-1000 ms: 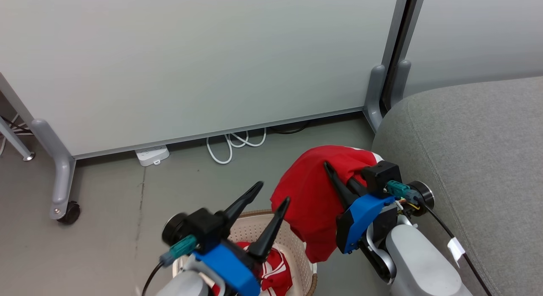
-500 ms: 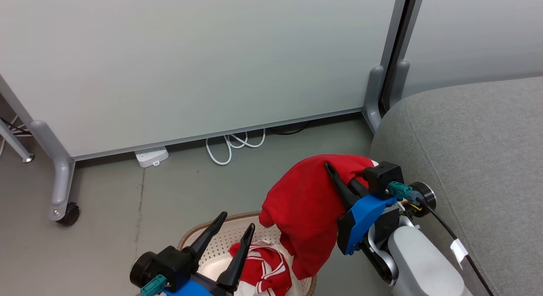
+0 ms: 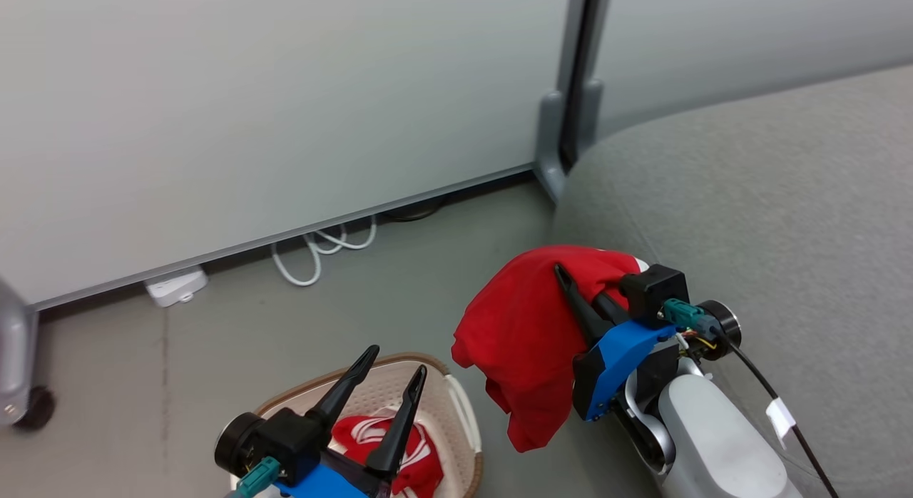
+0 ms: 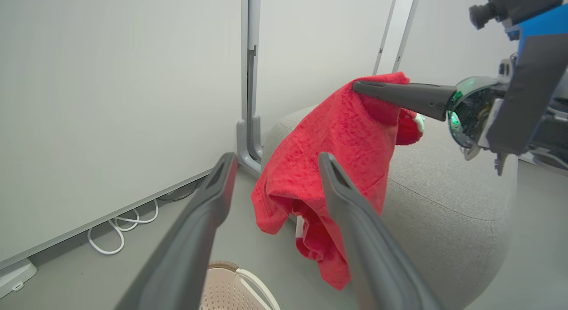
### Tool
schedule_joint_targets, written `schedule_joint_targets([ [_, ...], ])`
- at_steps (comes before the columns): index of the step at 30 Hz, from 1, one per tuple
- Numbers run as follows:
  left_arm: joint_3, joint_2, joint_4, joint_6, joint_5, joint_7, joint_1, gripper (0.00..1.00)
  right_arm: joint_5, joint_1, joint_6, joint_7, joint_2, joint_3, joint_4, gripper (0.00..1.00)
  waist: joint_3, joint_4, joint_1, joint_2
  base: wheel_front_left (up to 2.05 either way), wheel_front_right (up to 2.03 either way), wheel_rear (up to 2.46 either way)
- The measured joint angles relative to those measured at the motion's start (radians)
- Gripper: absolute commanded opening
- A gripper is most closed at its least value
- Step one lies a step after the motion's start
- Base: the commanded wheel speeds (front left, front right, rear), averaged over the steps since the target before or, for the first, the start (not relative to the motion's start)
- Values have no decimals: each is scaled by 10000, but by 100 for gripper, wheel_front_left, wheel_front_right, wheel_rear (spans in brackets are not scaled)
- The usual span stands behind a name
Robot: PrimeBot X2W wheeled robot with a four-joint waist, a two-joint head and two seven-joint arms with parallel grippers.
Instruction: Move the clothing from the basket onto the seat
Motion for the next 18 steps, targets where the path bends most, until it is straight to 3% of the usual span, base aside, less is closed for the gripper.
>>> schedule_joint_targets([
  [18, -128, -134, 48, -82, 330, 0, -317, 100, -10, 109, 0, -163, -73, -702, -21, 0, 392, -3305, 0, 0, 0, 0, 0],
])
